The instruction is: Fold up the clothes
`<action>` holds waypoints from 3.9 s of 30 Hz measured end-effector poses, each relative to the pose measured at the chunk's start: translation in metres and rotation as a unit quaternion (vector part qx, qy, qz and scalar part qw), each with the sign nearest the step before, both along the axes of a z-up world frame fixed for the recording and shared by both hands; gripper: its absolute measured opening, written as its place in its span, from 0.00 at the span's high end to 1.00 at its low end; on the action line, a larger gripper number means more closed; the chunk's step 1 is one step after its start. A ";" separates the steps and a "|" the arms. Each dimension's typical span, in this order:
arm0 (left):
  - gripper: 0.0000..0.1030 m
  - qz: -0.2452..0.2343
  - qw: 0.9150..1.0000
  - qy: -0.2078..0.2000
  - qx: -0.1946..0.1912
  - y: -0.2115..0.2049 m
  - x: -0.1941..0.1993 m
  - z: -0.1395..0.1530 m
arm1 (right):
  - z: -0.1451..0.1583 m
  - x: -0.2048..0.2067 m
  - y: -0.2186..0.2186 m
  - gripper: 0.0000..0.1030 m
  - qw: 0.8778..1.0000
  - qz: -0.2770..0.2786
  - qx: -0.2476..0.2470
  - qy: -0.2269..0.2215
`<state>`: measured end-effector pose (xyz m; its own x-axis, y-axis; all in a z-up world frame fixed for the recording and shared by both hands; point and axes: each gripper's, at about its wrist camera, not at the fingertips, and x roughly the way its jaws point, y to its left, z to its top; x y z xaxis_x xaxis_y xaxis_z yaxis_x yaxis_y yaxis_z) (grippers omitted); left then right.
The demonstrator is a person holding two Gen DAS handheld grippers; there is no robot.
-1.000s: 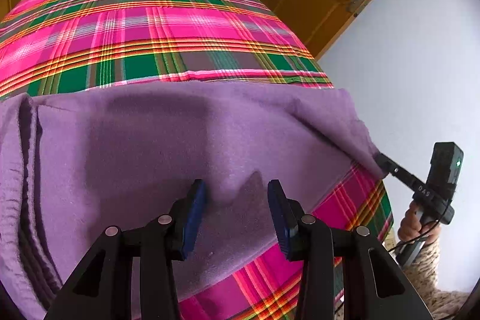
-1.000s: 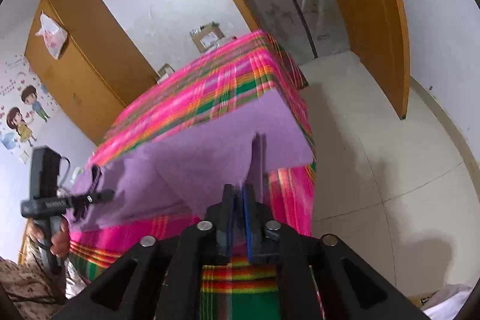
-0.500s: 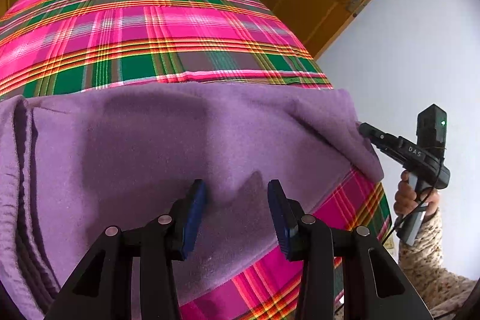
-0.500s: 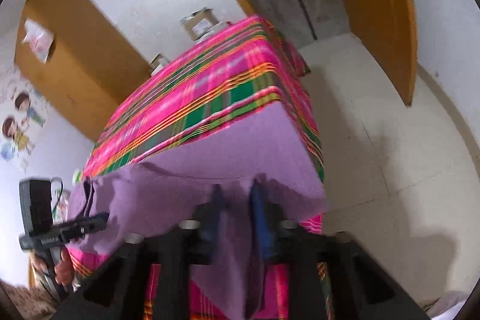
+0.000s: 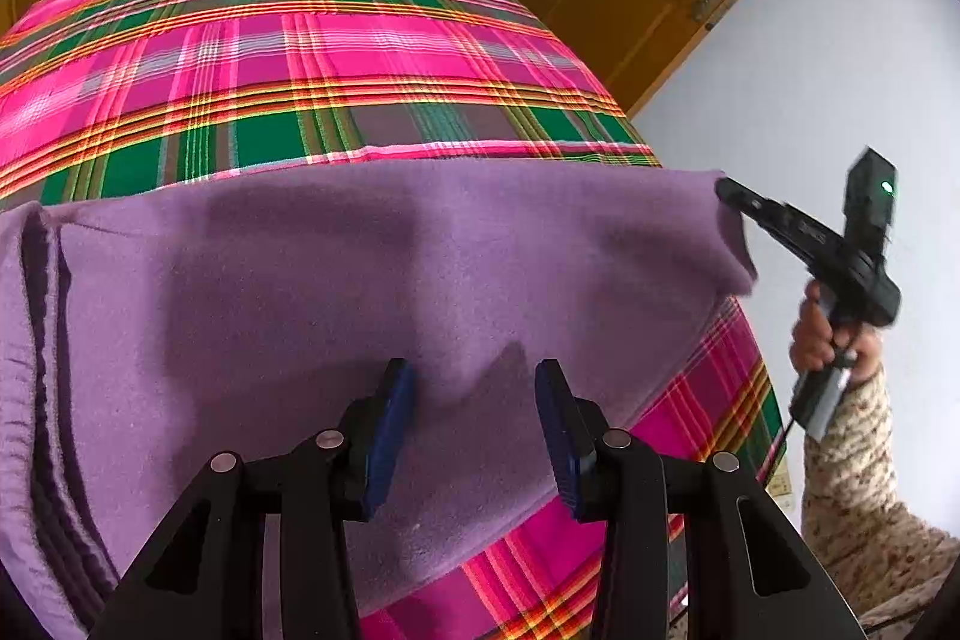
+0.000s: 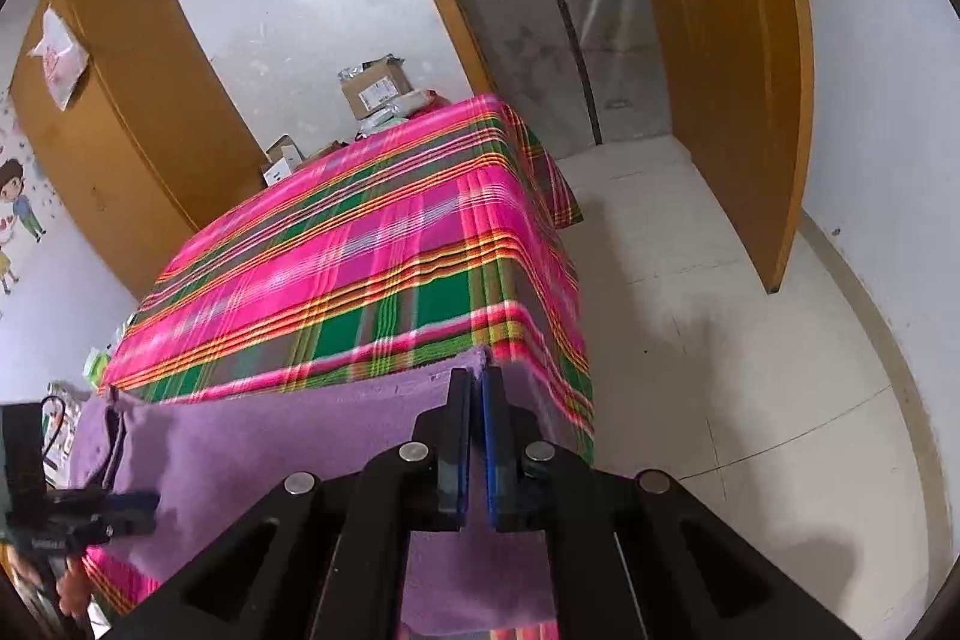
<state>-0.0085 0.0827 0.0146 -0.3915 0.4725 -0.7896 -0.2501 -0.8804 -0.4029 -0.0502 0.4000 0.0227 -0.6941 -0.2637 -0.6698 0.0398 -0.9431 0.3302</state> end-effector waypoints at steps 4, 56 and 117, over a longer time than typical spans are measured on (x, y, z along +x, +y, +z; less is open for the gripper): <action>0.57 -0.001 1.000 -0.003 0.005 -0.002 -0.001 0.000 | -0.012 -0.015 0.004 0.96 1.000 -0.008 0.000 -0.020; 0.57 -0.066 0.998 0.001 0.017 0.040 -0.016 -0.002 | -0.055 0.067 0.057 0.91 0.963 -0.135 -0.225 -0.063; 0.57 0.080 0.986 0.075 0.126 -0.103 0.001 0.065 | 0.028 0.064 -0.269 0.91 0.969 0.241 -0.044 0.022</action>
